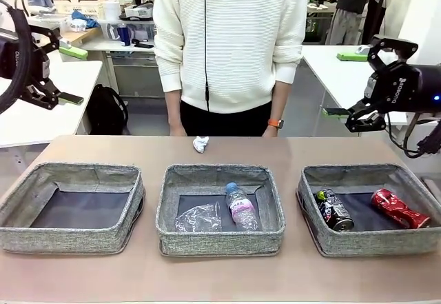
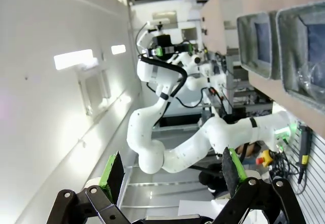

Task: Sort the waste into the appropriate baskets.
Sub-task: Pick up the waste item pointed out by the person.

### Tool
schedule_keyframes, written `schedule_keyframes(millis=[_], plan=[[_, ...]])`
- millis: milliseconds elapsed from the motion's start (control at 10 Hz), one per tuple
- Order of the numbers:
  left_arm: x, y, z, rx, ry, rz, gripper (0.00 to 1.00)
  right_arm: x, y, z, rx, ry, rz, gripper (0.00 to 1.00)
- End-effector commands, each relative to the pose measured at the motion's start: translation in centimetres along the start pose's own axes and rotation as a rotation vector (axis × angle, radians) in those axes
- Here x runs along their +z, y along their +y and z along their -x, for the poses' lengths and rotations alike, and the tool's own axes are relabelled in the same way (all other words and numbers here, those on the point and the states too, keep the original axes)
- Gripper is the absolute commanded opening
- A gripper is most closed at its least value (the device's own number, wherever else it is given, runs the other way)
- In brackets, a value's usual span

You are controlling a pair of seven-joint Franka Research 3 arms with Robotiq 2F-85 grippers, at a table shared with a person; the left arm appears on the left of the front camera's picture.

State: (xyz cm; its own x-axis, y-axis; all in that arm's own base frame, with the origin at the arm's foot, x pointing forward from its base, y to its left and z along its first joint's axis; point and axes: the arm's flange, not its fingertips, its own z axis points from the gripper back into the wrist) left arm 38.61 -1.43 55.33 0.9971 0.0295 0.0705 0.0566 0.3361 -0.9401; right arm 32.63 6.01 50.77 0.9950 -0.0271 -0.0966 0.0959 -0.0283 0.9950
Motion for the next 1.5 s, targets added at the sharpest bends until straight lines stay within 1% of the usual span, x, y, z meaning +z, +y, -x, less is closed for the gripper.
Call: schedule_keyframes(millis=[0, 1400], plan=[[0.13, -0.26, 0.18, -0.002, 0.002, 0.002, 1.0, -0.17, 0.24, -0.09, 0.005, -0.001, -0.026, 1.0], [0.13, -0.26, 0.18, -0.002, 0.002, 0.002, 1.0, -0.17, 0.24, -0.09, 0.005, -0.001, -0.026, 1.0]])
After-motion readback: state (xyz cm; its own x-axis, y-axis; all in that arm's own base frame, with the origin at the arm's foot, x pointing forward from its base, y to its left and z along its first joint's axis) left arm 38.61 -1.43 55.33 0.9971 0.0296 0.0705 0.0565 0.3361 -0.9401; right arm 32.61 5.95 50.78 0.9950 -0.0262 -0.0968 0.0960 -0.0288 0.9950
